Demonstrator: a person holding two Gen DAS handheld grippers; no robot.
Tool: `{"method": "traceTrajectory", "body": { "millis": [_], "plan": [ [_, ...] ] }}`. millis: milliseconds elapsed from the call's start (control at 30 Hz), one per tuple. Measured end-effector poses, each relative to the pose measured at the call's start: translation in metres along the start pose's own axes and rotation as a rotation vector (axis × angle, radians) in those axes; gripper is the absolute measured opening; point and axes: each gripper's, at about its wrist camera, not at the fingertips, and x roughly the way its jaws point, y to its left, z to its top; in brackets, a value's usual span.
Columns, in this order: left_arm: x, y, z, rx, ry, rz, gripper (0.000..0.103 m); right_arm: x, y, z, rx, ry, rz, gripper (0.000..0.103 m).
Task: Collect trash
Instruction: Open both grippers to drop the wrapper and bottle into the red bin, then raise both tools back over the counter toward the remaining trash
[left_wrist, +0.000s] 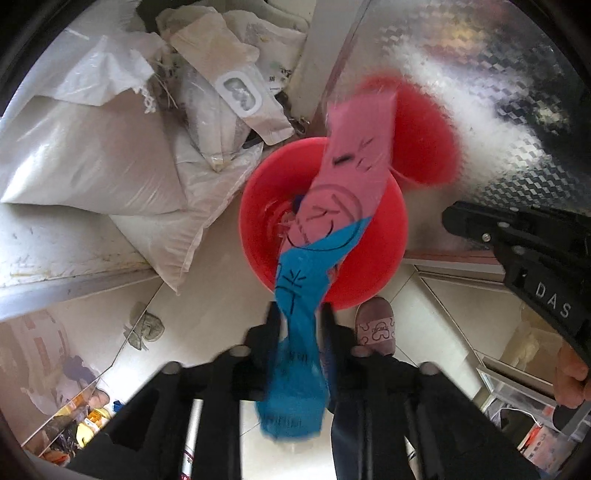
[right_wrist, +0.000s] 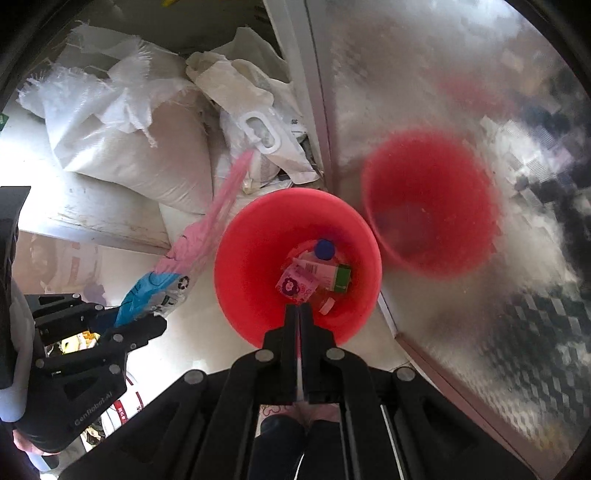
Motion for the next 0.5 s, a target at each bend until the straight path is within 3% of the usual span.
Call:
{"method": "traceTrajectory", "body": {
  "millis": [67, 233, 267, 500],
  "plan": [
    [0.004, 0.000, 0.003, 0.005, 0.001, 0.014, 0.027, -0.002, 0.000, 0.000, 0.004, -0.010, -0.003, 0.030],
    [0.005, 0.002, 0.006, 0.028, 0.005, 0.012, 0.027, 0.007, -0.003, 0.003, 0.009, -0.003, 0.013, 0.050],
    [0.003, 0.003, 0.006, 0.026, 0.004, 0.010, 0.027, 0.006, -0.002, 0.003, 0.008, -0.007, 0.015, 0.058],
    [-0.023, 0.012, -0.006, 0.008, -0.048, 0.047, 0.027, -0.016, 0.014, 0.005, -0.037, -0.052, -0.012, 0.071]
  ]
}}
